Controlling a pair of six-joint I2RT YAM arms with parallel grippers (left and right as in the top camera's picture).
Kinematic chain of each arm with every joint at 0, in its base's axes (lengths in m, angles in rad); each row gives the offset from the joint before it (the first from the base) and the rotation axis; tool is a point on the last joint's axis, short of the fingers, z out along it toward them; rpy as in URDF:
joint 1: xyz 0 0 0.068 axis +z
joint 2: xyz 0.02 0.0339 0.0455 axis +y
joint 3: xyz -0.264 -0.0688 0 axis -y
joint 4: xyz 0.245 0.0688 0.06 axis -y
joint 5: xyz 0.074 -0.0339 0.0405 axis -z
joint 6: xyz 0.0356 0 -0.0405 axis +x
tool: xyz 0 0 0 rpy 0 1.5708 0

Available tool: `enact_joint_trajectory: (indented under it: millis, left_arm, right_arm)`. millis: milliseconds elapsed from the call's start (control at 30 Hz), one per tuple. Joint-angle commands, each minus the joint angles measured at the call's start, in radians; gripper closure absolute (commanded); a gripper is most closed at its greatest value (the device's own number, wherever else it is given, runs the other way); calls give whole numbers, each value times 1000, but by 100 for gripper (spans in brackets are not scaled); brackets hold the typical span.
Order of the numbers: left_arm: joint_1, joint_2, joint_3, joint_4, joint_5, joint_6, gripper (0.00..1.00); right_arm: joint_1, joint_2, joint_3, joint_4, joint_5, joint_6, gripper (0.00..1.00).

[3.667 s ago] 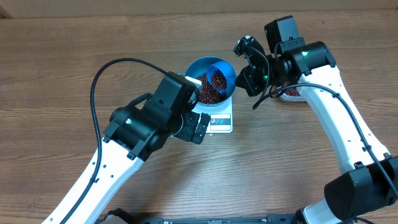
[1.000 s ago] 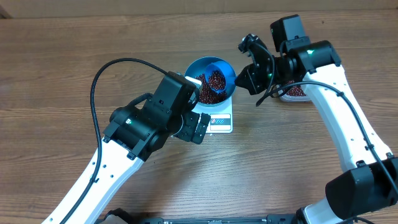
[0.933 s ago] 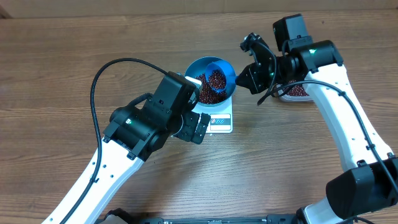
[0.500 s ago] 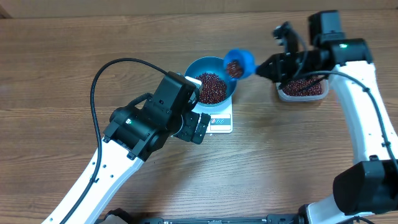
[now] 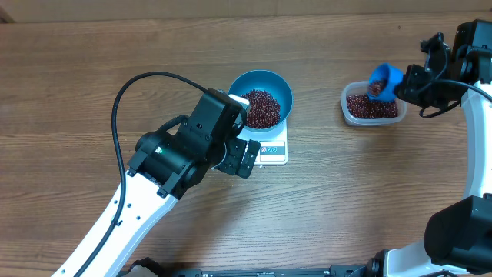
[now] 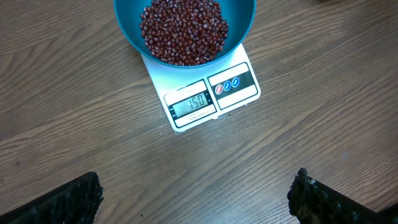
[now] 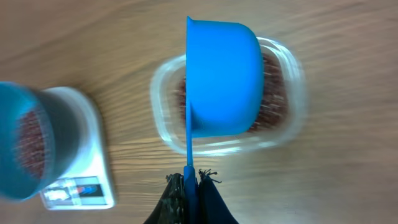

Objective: Scoop item into bowl and weigh 150g on scale
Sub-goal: 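Move the scoop with the right gripper back over the bean tub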

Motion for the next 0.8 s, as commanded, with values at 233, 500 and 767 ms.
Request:
enact_joint_trajectory:
  millis: [233, 500, 767]
  left_arm:
    - [6, -4, 3, 0, 4, -10, 0]
    - [6, -4, 3, 0, 4, -10, 0]
    - [6, -4, 3, 0, 4, -10, 0]
  right_arm:
    - [110, -37, 13, -35, 391, 64, 96]
    - [243, -37, 13, -52, 568, 72, 96]
    - [304, -37, 13, -77, 621, 91, 96]
